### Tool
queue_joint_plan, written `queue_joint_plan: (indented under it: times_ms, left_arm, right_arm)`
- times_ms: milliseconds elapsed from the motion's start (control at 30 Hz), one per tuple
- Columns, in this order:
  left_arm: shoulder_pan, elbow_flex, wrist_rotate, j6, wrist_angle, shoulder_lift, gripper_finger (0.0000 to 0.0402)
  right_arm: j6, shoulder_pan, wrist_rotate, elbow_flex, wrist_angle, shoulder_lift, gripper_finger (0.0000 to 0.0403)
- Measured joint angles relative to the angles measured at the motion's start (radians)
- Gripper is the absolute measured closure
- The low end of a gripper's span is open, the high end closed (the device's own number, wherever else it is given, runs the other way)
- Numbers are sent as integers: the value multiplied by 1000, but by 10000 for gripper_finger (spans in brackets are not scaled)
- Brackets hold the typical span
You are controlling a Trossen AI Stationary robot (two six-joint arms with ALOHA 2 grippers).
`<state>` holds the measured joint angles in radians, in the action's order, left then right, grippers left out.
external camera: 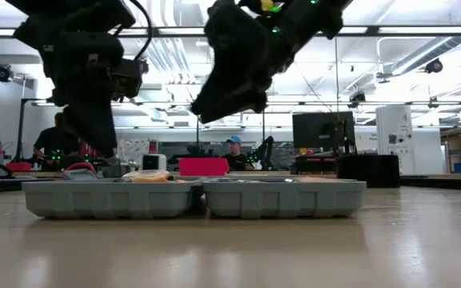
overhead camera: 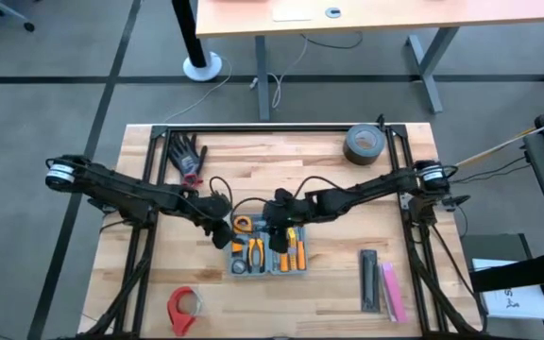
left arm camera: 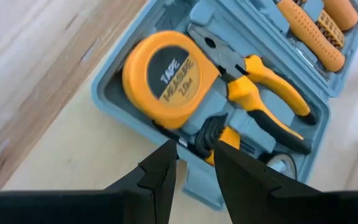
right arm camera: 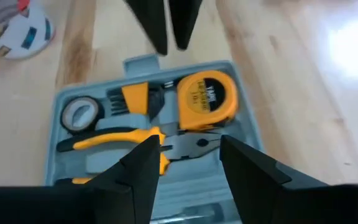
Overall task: Prefit tool cases
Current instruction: Remove the tape measure from the gray tool box
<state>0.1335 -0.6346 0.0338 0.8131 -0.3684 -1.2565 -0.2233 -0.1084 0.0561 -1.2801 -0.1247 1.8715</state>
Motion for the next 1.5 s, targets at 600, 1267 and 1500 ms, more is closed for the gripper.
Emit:
queue_joint_plan:
  times_ms: [600,1267,1500]
  left_arm:
    - [6,99,-49,139,89,15,288]
    - [6,101,-148,217,95,-3,296]
    - [10,101,-122,220,65,-3,297]
  right_arm:
    - [-160,56,-86,-56,-19,93,244]
    - [-206,92,-137,-149,26,188,237]
    - [-181,95,-141,-235,-75,255,240]
